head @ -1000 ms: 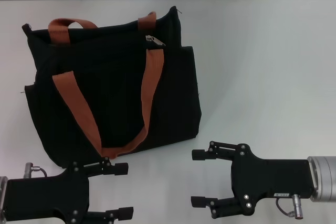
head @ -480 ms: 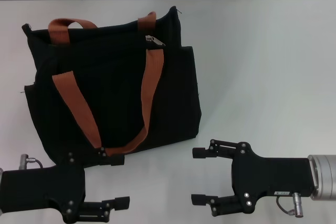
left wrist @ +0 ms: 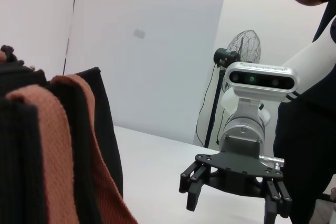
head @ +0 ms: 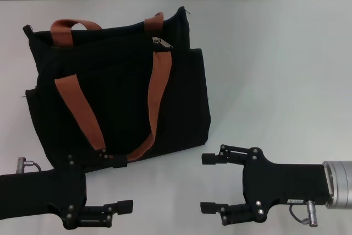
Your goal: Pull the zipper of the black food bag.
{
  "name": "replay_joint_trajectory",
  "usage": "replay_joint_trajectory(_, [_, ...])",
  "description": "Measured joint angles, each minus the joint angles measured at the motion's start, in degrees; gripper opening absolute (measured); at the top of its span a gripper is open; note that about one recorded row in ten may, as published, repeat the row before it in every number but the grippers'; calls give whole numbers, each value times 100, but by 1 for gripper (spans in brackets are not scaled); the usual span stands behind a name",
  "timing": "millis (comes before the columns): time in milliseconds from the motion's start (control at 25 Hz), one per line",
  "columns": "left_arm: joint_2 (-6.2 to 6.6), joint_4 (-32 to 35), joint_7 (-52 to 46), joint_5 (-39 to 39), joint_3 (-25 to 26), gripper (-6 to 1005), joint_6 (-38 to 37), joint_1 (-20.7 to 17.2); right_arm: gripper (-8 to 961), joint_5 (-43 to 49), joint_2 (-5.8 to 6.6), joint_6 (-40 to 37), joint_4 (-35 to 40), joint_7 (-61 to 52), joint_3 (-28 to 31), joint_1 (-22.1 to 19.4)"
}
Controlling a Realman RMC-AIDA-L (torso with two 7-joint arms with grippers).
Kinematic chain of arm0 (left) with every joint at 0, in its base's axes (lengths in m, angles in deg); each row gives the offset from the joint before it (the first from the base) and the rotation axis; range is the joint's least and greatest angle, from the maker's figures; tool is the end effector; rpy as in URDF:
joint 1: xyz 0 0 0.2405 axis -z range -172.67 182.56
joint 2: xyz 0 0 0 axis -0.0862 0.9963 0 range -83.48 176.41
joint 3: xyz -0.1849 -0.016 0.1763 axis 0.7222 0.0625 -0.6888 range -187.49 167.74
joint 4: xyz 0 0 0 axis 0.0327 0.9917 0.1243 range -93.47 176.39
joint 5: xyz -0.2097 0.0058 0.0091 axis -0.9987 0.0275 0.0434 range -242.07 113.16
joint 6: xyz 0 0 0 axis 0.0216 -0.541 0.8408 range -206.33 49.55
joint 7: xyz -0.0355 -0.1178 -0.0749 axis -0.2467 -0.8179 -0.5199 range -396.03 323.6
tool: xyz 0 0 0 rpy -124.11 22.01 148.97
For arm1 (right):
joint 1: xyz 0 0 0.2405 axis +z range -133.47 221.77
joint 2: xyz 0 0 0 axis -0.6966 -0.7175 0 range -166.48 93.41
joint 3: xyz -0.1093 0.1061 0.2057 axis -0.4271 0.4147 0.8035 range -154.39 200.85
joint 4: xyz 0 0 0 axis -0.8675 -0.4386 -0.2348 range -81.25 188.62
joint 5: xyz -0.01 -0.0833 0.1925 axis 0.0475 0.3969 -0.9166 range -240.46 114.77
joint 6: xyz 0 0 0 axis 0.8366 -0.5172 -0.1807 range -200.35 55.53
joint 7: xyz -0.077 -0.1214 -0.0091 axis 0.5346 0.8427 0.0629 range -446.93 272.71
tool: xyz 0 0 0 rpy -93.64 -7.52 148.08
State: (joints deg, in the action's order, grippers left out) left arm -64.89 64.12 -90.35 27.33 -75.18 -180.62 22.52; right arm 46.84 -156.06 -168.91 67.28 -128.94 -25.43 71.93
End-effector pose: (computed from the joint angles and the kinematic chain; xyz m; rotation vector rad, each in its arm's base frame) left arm -0.3053 0.2204 -0.0074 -2.8966 -0.3890 -0.9629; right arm 0.2652 0.2392 -0.0728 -2.9234 0.1657 0.9778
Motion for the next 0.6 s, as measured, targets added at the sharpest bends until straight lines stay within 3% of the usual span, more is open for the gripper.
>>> replay_joint_trajectory(600, [1, 1, -1, 33, -8, 813, -34, 27, 824, -10, 0, 0, 12, 0, -3, -1])
